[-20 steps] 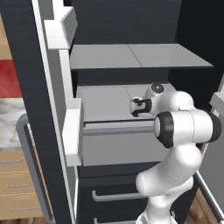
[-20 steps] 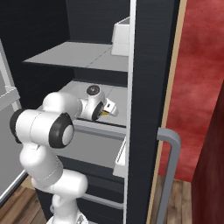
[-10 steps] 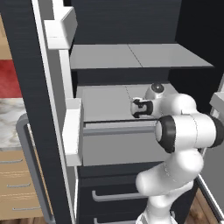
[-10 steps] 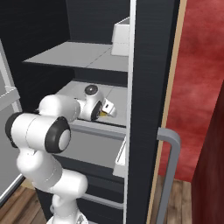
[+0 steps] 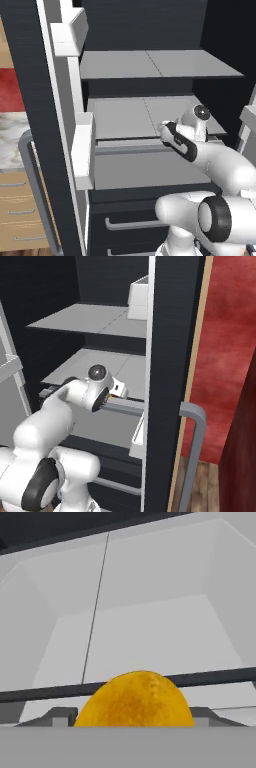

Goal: Retrieve the apple and mango from the fridge and place them into the bowl on the dining table.

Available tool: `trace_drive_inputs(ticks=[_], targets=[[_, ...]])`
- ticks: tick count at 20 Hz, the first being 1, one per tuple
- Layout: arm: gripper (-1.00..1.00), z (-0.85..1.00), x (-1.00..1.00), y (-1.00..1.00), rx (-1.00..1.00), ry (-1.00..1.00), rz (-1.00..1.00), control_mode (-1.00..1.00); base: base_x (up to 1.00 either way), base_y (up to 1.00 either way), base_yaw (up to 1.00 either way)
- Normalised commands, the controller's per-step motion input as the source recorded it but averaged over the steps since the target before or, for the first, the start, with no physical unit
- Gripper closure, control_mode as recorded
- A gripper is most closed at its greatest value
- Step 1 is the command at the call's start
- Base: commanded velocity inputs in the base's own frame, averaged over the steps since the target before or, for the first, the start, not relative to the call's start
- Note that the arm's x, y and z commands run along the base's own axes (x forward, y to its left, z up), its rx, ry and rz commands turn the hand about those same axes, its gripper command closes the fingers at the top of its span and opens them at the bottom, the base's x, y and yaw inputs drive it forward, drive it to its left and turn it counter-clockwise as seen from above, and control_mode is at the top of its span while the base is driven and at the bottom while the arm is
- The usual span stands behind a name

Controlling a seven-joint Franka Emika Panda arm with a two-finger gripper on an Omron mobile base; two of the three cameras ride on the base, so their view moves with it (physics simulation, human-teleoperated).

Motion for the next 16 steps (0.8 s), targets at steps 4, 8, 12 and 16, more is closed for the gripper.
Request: trace_drive_inputs(ticks=[4, 8, 12, 16], targets=[[1.0, 1.0, -0.94, 0.03, -0.11, 0.15, 0.19, -1.0, 0.0, 0.0, 0.0], [1.0, 1.0, -0.86, 0.16, -0.15, 0.23, 0.17, -1.0, 0.0, 0.0, 0.0], [1.0, 0.61, -0.96, 0.02, -0.09, 0.04, 0.23, -1.0, 0.0, 0.0, 0.0], [1.0, 0.19, -0.85, 0.0, -0.01, -0.04, 0.18, -1.0, 0.0, 0.0, 0.0]])
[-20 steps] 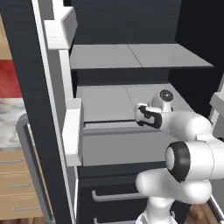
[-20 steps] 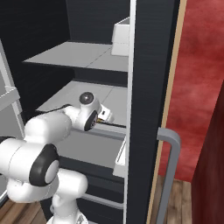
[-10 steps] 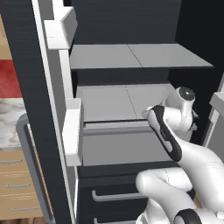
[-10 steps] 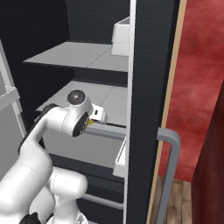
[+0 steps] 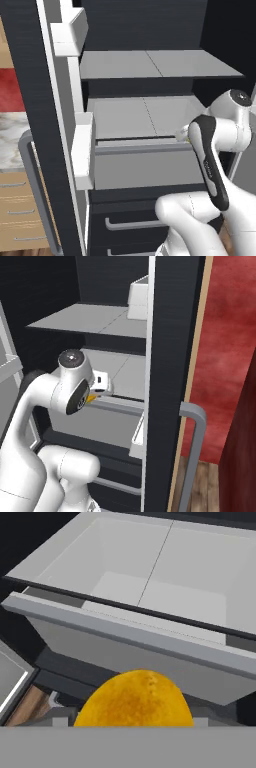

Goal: Retrieve the apple and mango from the fridge and place them into the bowl on the dining table.

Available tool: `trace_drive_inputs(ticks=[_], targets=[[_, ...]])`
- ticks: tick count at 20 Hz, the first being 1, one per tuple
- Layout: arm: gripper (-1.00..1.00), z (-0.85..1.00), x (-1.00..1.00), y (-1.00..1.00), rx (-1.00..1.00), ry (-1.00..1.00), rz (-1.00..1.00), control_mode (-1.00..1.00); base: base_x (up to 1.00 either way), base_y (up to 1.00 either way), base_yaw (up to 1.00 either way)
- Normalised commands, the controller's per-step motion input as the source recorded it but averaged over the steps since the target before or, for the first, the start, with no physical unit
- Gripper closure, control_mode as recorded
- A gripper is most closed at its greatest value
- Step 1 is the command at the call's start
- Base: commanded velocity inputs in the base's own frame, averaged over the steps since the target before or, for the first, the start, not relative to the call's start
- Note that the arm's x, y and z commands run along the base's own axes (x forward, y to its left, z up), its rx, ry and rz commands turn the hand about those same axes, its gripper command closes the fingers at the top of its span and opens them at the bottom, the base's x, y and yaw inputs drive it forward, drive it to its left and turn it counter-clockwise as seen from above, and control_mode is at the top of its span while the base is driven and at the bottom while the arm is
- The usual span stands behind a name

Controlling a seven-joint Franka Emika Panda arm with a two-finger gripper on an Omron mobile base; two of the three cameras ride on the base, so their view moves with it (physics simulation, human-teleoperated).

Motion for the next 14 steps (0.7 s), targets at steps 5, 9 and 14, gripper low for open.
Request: trace_drive_inputs(ticks=[5, 9, 14], targets=[[1.0, -0.05, -0.49, 0.03, -0.04, 0.0, 0.12, -1.0, 0.0, 0.0, 0.0], [1.0, -0.1, -0.19, 0.04, -0.03, 0.0, 0.07, 1.0, -0.09, 0.03, 0.02], [1.0, 0.0, 0.0, 0.0, 0.0, 0.0, 0.0, 1.0, -0.56, 0.03, 0.11]])
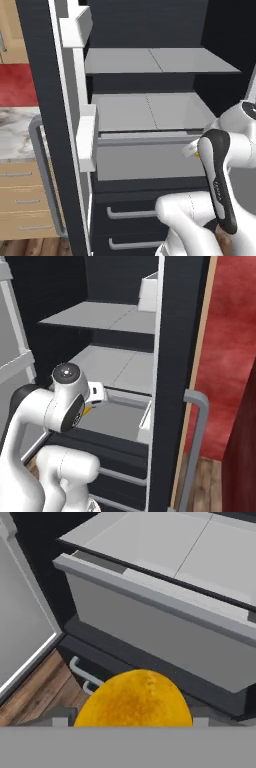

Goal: Retrieve the apple and mango from the fridge and place them into the bowl on the dining table.

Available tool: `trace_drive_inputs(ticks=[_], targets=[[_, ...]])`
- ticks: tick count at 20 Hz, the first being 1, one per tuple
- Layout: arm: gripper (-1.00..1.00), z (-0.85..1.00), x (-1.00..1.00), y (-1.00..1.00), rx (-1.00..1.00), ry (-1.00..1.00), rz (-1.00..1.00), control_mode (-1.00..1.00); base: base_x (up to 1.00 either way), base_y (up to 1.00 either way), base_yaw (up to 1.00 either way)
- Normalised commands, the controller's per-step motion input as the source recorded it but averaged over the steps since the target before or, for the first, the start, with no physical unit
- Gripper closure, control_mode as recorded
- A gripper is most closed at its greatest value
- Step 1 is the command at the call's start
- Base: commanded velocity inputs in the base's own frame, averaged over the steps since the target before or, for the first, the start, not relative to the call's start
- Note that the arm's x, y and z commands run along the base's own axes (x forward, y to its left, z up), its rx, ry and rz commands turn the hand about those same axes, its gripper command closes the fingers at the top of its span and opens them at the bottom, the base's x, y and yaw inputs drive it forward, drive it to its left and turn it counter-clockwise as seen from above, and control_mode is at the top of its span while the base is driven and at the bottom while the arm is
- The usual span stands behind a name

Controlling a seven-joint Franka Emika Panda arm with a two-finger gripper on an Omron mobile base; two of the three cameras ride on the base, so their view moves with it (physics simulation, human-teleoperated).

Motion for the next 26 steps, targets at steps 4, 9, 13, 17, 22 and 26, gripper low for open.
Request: trace_drive_inputs(ticks=[4, 9, 13, 17, 22, 26], targets=[[1.0, 0.0, 0.0, 0.0, 0.0, 0.0, 0.0, 1.0, -0.72, 0.04, 0.19], [1.0, 0.0, 0.0, 0.0, 0.0, 0.0, 0.0, 1.0, -0.61, 0.39, 0.41], [1.0, 0.0, 0.0, 0.0, 0.0, 0.0, 0.0, 1.0, -0.59, 0.6, 0.67], [1.0, 0.0, 0.0, 0.0, 0.0, 0.0, 0.0, 1.0, -0.44, 0.68, 0.77], [1.0, 0.0, 0.0, 0.0, 0.0, 0.0, 0.0, 1.0, -0.27, 0.77, 0.75], [1.0, 0.0, 0.0, 0.0, 0.0, 0.0, 0.0, 1.0, 0.01, 0.83, 0.62]])
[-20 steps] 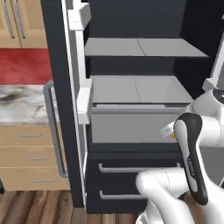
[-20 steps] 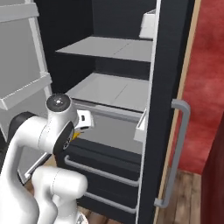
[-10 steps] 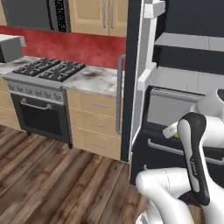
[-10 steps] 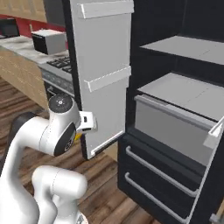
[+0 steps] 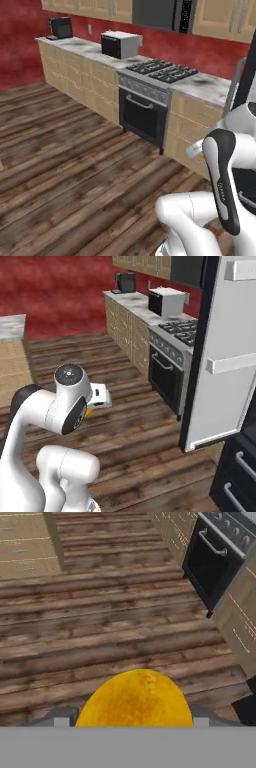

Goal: Retrieve the apple and mango from the fridge and place them into the bowl on the dining table.

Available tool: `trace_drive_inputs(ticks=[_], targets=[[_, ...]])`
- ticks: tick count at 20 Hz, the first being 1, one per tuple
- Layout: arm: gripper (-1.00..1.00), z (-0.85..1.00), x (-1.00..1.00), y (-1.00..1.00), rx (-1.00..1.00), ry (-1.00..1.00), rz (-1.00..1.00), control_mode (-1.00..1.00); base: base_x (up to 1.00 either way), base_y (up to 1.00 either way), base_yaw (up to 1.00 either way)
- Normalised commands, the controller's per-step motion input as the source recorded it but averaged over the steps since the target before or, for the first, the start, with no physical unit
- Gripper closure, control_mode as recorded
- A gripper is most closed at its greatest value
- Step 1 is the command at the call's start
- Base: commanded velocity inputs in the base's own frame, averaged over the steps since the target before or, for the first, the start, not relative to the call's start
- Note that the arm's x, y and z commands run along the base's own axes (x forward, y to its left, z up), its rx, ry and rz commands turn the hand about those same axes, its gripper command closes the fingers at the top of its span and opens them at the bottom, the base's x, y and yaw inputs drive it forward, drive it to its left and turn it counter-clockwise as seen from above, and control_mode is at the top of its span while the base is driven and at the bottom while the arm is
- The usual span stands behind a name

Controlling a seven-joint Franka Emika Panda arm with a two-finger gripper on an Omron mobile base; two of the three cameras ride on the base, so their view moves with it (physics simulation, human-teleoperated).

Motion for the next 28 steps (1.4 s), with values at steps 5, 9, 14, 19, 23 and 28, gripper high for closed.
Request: trace_drive_inputs(ticks=[5, 9, 14, 19, 23, 28], targets=[[1.0, 0.0, 0.0, 0.0, 0.0, 0.0, 0.0, 1.0, 0.34, 0.63, 0.45], [1.0, 0.0, 0.0, 0.0, 0.0, 0.0, 0.0, 1.0, 0.74, 0.41, 0.33], [1.0, 0.0, 0.0, 0.0, 0.0, 0.0, 0.0, 1.0, 1.0, 0.11, 0.12], [1.0, 0.0, 0.0, 0.0, 0.0, 0.0, 0.0, 1.0, 1.0, 0.04, 0.03], [1.0, 0.0, 0.0, 0.0, 0.0, 0.0, 0.0, 1.0, 1.0, 0.08, 0.03], [1.0, 0.0, 0.0, 0.0, 0.0, 0.0, 0.0, 1.0, 1.0, 0.04, 0.05]])
